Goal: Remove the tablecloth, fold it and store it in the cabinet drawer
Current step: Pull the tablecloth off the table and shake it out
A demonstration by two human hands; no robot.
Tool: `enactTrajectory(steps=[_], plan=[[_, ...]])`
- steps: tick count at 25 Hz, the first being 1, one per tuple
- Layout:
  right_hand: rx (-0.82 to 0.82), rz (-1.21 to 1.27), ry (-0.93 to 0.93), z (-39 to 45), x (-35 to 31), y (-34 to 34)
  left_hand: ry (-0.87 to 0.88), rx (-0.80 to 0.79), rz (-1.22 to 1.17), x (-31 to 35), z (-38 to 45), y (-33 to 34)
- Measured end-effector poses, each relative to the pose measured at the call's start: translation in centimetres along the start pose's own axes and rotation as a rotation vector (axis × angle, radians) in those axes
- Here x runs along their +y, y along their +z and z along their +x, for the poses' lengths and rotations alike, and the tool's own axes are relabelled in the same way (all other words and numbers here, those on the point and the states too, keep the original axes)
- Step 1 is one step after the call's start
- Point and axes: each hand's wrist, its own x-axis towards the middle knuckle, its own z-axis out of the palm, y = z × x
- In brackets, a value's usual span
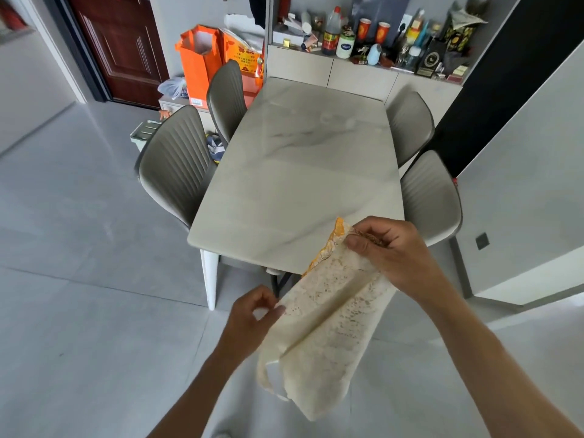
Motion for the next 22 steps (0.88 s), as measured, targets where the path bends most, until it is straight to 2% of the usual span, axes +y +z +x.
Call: enactTrajectory(steps=[3,6,8,12,14,18,20,22], plan=[[-0.105,0.058,0.043,-0.2,0.4,0.5,-0.020,-0.125,0.002,1.6,0.4,-1.7],[-0.165,0.063,0.060,-0.3,0.8,1.2,0.077,-0.275,-0.296,7.5,2.3,-1.0],[-0.201,0.077,0.051,-0.7,0.8,1.4,0.129,-0.293,-0.401,10.4,3.0,-0.3],[-0.192,0.067,0.055,-1.3,0.7,0.5,0.004,-0.341,-0.624,11.3,2.7,0.3],[-0.128,0.034,0.071,-1.9,0.7,0.5,0.032,-0.297,-0.562,11.5,2.4,0.5],[0.363,-0.248,-0.078,-4.5,1.7,2.5,0.052,-0.173,-0.418,12.5,2.2,1.2],[0.416,-0.200,-0.098,-5.3,2.2,3.9,0.048,-0.140,-0.406,13.0,1.7,1.2],[0.347,-0.048,-0.046,-5.5,2.5,4.6,0.065,-0.129,-0.358,13.4,1.4,1.1]])
